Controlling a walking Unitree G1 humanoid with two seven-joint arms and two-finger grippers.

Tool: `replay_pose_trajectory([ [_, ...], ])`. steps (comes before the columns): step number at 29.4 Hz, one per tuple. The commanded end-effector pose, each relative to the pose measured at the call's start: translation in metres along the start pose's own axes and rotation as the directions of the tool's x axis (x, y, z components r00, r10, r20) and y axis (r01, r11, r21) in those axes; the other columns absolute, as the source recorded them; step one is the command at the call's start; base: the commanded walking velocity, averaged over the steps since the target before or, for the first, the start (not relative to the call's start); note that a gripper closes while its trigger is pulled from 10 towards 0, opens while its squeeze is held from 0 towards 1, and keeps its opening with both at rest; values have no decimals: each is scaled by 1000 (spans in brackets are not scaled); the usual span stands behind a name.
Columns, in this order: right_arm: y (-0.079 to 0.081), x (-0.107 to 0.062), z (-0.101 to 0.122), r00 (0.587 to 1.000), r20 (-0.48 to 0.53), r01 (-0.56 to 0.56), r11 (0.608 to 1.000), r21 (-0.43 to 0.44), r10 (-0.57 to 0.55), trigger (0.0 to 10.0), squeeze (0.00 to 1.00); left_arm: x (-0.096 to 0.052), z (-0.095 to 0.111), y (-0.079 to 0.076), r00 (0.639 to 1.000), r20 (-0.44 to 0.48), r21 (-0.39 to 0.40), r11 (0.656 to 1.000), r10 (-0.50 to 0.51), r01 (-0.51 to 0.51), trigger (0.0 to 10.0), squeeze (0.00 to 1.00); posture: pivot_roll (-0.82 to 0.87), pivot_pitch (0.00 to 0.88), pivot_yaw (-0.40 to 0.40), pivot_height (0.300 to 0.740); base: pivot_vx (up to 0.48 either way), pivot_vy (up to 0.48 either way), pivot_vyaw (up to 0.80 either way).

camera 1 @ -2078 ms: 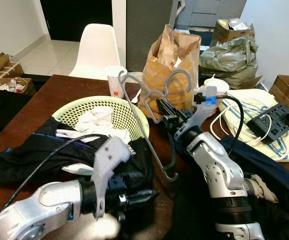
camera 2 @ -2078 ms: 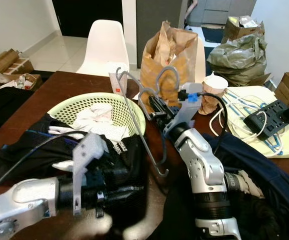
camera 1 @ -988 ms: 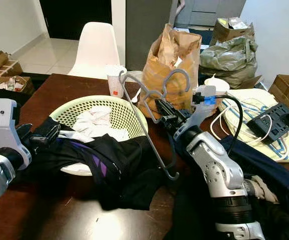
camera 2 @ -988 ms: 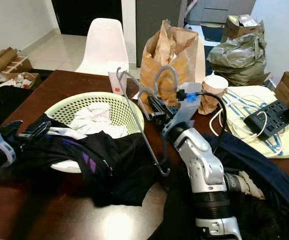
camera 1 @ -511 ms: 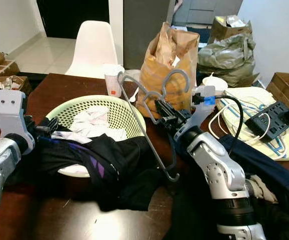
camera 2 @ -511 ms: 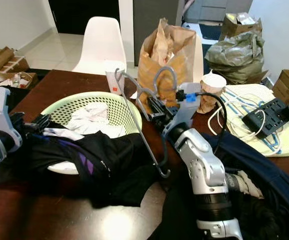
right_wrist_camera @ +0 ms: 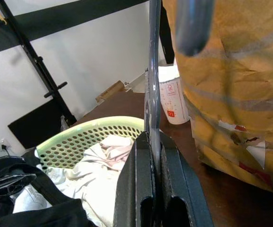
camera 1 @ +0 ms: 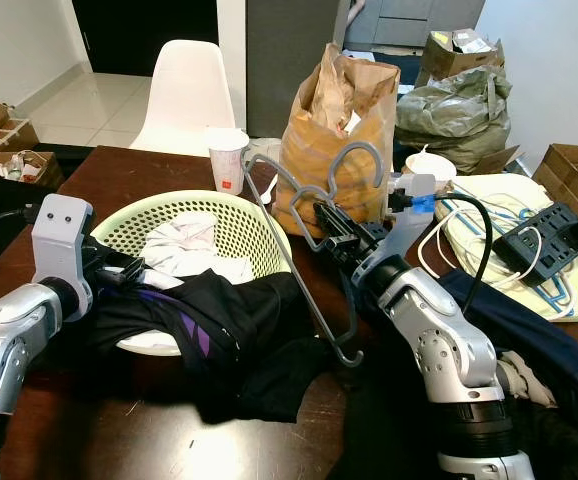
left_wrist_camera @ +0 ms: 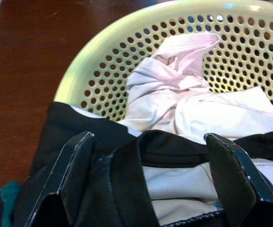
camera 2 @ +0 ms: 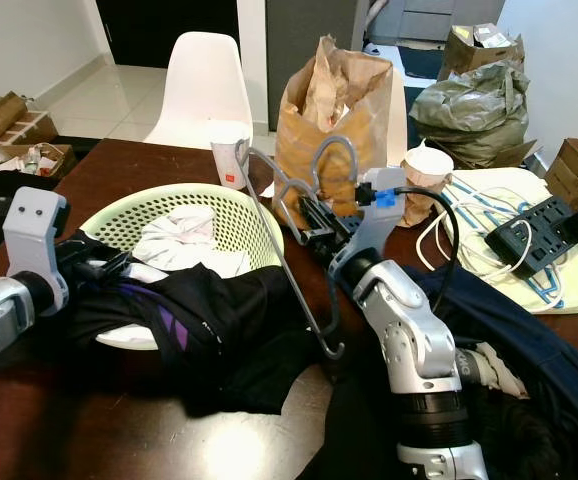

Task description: Hang hanger

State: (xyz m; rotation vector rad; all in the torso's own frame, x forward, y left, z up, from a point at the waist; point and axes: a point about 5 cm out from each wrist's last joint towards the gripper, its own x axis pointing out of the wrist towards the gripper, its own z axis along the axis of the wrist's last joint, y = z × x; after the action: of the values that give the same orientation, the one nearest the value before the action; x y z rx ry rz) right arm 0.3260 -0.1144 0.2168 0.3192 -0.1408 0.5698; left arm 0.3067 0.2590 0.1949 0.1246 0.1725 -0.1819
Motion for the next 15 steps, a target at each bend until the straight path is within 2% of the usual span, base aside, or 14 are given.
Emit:
replay_pose_trajectory([
  [1,-1,-1,-1,1000,-16,4,1000,-2,-4,10000,0,0,-9,-3,998,-53,12,1000,-18,19,10000,0,-50,139,-45,740,0,0,0],
  [2,-1,-1,-2,1000,-17,5,1000,-1,-5,10000,0,0,-9,-3,998,-60,16,1000,-24,25,4118,0,-49,138,-45,740,0,0,0],
  [3,-1,-1,-2,1000,-17,5,1000,-1,-5,10000,0,0,-9,-3,998,-60,16,1000,-24,25,4118,0,-49,138,-45,740,0,0,0],
  [4,-1,-1,-3,1000,-18,6,1000,0,-6,10000,0,0,-8,-3,997,-69,27,999,-30,32,0,0,-50,136,-45,740,0,0,0],
  [15,-2,0,-3,1000,-17,12,1000,-3,-12,10000,0,-5,-2,1,998,-64,38,999,-21,24,0,0,-51,129,-43,740,0,0,0],
])
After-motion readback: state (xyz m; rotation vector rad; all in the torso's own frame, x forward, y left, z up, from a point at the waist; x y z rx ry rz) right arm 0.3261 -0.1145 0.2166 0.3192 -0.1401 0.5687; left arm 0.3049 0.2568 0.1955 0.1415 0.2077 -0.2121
